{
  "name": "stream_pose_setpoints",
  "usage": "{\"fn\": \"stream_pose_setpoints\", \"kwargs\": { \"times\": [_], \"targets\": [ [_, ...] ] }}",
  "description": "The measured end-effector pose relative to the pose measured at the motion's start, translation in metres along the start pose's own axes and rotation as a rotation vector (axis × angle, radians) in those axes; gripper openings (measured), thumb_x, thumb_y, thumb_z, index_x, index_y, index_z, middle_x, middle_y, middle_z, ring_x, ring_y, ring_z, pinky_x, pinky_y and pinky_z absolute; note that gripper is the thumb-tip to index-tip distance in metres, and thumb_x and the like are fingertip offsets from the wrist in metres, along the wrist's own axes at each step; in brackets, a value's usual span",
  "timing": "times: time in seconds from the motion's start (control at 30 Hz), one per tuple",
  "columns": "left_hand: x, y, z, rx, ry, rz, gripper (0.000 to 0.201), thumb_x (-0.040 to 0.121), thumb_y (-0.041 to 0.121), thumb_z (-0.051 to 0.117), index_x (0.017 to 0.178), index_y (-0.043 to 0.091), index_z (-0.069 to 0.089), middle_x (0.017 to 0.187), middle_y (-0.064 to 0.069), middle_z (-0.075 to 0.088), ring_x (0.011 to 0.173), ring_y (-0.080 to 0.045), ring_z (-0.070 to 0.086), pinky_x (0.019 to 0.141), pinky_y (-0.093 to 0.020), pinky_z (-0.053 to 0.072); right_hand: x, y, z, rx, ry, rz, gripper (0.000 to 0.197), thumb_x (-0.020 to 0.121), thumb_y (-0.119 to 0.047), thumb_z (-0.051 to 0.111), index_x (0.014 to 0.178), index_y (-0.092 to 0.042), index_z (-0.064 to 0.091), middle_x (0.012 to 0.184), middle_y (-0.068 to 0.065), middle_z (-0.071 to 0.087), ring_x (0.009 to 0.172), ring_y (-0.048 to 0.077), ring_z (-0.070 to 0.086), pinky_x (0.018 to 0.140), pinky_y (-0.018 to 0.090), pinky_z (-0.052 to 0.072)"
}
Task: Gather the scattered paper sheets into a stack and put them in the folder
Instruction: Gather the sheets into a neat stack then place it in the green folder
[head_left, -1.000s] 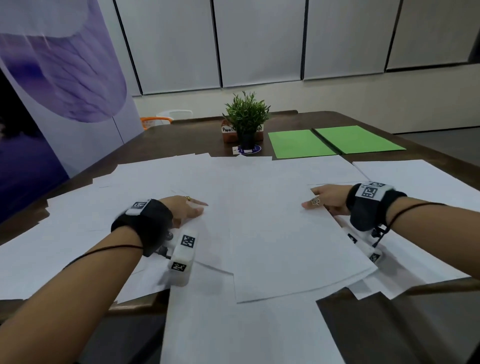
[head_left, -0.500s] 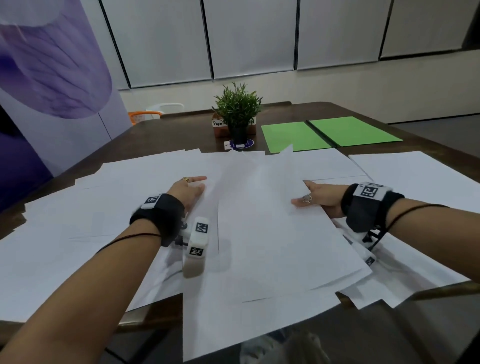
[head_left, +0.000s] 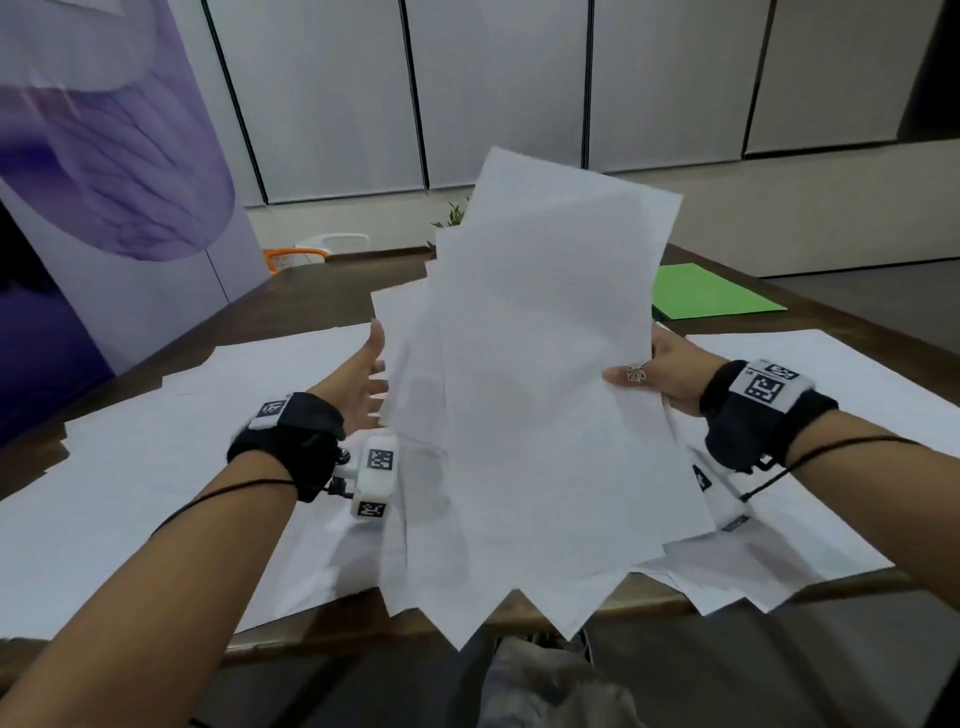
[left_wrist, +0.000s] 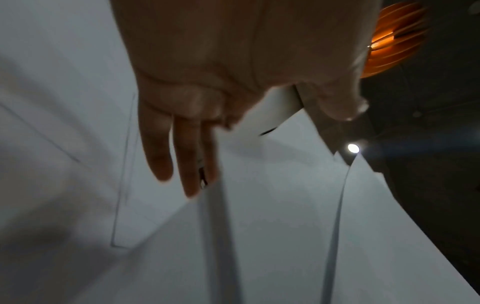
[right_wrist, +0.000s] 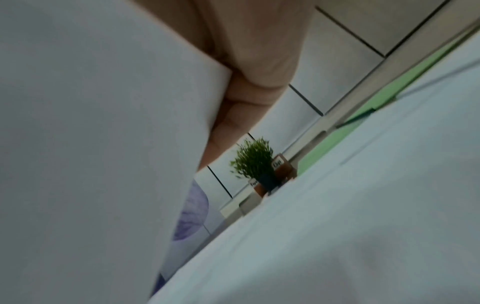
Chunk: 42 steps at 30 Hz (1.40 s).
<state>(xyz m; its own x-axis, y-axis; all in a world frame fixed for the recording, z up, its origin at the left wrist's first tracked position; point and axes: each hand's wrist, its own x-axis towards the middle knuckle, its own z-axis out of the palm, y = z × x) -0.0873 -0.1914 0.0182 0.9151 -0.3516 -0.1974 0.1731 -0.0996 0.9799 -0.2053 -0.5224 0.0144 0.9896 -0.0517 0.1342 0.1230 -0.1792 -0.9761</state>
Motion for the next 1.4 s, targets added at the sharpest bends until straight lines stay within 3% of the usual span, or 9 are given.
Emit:
{"fn": "stream_pose_setpoints", "kwargs": {
  "times": [0.1, 0.2, 0.47, 0.53, 0.63, 0.8, 0.97, 1.13, 1.4],
  "targets": [
    [-0.030, 0.014, 0.016, 0.084, -0.014, 0.201, 0.080, 0.070, 0.074, 0.057, 0.127, 0.019, 0.053, 0.124, 0.003, 0.061, 0.117, -0.016, 0.056, 0.100, -0.032, 0.043, -0.008, -0.024, 0.001, -0.049, 0.047, -0.084, 0.060, 0.069, -0.007, 0.072, 0.126, -0.006, 0.052, 0.105, -0.001, 0.070, 0.095, 0.015, 0.067, 0.089, 0.029, 0.052],
    [-0.055, 0.036, 0.030, 0.109, 0.227, 0.548, 0.021, 0.092, 0.027, 0.059, 0.105, 0.010, 0.063, 0.091, 0.005, 0.066, 0.083, -0.011, 0.064, 0.071, -0.019, 0.051, -0.015, -0.050, 0.009, -0.014, 0.090, -0.176, 0.043, 0.083, 0.006, 0.062, 0.124, 0.000, 0.051, 0.088, -0.009, 0.073, 0.080, 0.006, 0.069, 0.071, 0.018, 0.054],
    [-0.114, 0.071, 0.066, 0.237, 0.532, 0.901, 0.035, 0.091, 0.019, 0.060, 0.111, -0.009, 0.057, 0.076, 0.003, 0.055, 0.071, -0.012, 0.057, 0.058, -0.004, 0.038, -0.047, -0.115, 0.032, 0.095, 0.271, -0.408, 0.038, 0.091, 0.004, 0.051, 0.126, -0.010, 0.048, 0.117, 0.010, 0.062, 0.099, 0.020, 0.063, 0.085, 0.030, 0.053],
    [-0.126, 0.065, 0.078, 0.099, 0.444, 0.935, 0.033, 0.089, 0.020, 0.063, 0.119, 0.011, 0.052, 0.100, 0.011, 0.061, 0.096, -0.002, 0.060, 0.079, 0.001, 0.039, -0.057, -0.119, 0.036, 0.119, 0.260, -0.434, 0.035, 0.092, 0.003, 0.051, 0.122, -0.013, 0.050, 0.119, 0.011, 0.062, 0.104, 0.024, 0.062, 0.090, 0.036, 0.052],
    [-0.135, 0.056, 0.083, 0.047, 0.372, 0.953, 0.034, 0.088, 0.015, 0.064, 0.106, 0.030, 0.040, 0.095, 0.022, 0.053, 0.080, 0.023, 0.054, 0.068, 0.004, 0.037, -0.072, -0.111, 0.034, 0.116, 0.271, -0.465, 0.033, 0.091, 0.001, 0.052, 0.119, -0.016, 0.051, 0.112, 0.004, 0.064, 0.098, 0.017, 0.064, 0.088, 0.032, 0.053],
    [-0.122, 0.035, 0.084, 0.128, 0.276, 0.787, 0.013, 0.084, 0.018, 0.068, 0.096, 0.021, 0.064, 0.091, 0.006, 0.070, 0.078, -0.001, 0.066, 0.067, -0.014, 0.051, -0.088, -0.057, 0.025, -0.326, 0.185, -0.369, 0.052, 0.090, -0.016, 0.058, 0.136, -0.021, 0.035, 0.123, -0.024, 0.050, 0.104, -0.024, 0.047, 0.095, 0.010, 0.041],
    [-0.110, 0.023, 0.100, 0.064, 0.300, 0.713, 0.016, 0.080, 0.025, 0.073, 0.092, 0.020, 0.065, 0.090, 0.003, 0.069, 0.090, -0.018, 0.067, 0.075, -0.028, 0.054, -0.086, -0.035, 0.037, -0.293, 0.229, -0.325, 0.042, 0.092, -0.006, 0.053, 0.130, -0.022, 0.045, 0.114, -0.021, 0.056, 0.108, 0.003, 0.055, 0.102, 0.040, 0.043],
    [-0.109, 0.032, 0.101, -0.062, 0.388, 0.835, 0.061, 0.068, 0.022, 0.082, 0.117, 0.021, 0.046, 0.102, 0.010, 0.063, 0.090, 0.000, 0.063, 0.074, -0.015, 0.051, -0.082, -0.052, 0.030, 0.125, 0.352, -0.339, 0.055, 0.074, -0.015, 0.072, 0.120, -0.019, 0.043, 0.119, 0.003, 0.062, 0.104, 0.009, 0.063, 0.094, 0.033, 0.049],
    [-0.107, 0.043, 0.111, 0.079, 0.564, 1.140, 0.017, 0.094, 0.022, 0.052, 0.106, 0.010, 0.050, 0.090, 0.002, 0.058, 0.075, 0.008, 0.056, 0.068, -0.017, 0.047, -0.072, -0.074, 0.047, 0.168, 0.452, -0.445, 0.029, 0.092, 0.006, 0.048, 0.114, -0.013, 0.049, 0.106, 0.001, 0.062, 0.090, 0.005, 0.062, 0.083, 0.017, 0.050]
  ]
}}
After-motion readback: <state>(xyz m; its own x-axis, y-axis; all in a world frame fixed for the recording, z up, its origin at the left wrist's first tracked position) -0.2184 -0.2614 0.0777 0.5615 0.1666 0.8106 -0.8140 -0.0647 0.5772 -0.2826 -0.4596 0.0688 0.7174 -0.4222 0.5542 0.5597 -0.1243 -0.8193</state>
